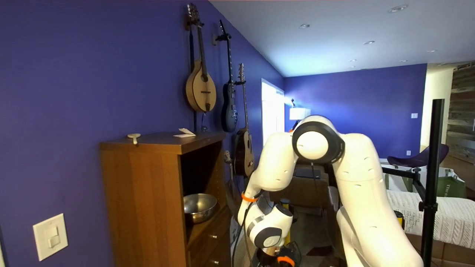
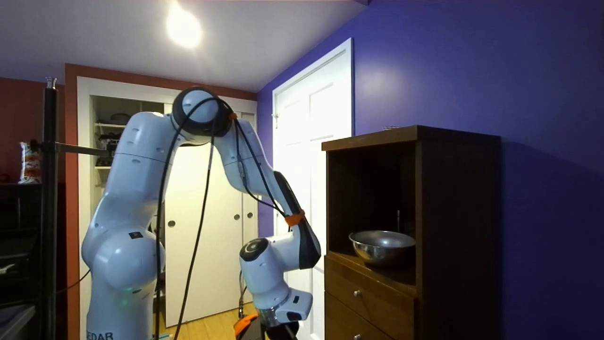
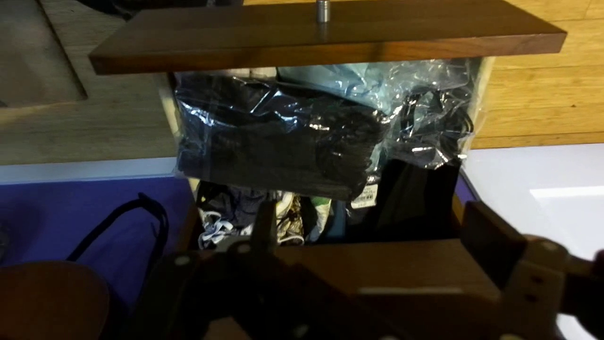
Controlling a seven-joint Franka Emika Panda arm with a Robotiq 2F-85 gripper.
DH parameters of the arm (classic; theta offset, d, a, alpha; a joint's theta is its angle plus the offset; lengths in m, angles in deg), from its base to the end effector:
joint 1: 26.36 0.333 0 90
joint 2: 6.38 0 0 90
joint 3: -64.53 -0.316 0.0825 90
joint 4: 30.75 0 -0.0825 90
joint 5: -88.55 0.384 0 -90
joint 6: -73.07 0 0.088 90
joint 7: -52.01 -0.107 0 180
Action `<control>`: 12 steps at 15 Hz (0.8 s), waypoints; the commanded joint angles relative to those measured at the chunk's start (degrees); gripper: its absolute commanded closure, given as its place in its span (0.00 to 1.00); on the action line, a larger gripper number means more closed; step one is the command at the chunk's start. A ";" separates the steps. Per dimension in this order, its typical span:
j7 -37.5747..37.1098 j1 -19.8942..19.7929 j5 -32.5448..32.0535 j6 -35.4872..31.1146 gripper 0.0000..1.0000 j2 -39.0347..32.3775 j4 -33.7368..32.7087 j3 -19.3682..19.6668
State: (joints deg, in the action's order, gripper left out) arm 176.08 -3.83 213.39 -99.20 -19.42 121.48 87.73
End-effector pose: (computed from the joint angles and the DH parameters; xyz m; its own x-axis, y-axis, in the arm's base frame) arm 0.3219 -0.0763 0.1590 0.9391 0.0108 0.3434 0.0191 -0.9996 -0.0210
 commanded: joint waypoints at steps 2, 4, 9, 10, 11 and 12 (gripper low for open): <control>0.18 0.06 -4.16 -8.57 0.00 17.05 6.03 0.55; 0.95 0.14 -4.61 -12.48 0.00 22.93 6.75 0.26; 5.17 6.96 2.94 -18.18 0.00 29.95 5.59 4.45; 6.56 10.58 5.18 -19.31 0.00 30.92 5.54 7.34; 8.58 15.13 8.06 -21.69 0.00 32.19 5.51 11.28; 4.76 8.61 3.79 -18.27 0.00 29.05 5.43 5.74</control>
State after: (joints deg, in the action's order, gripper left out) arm 180.91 4.94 217.27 -117.54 9.67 126.91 93.59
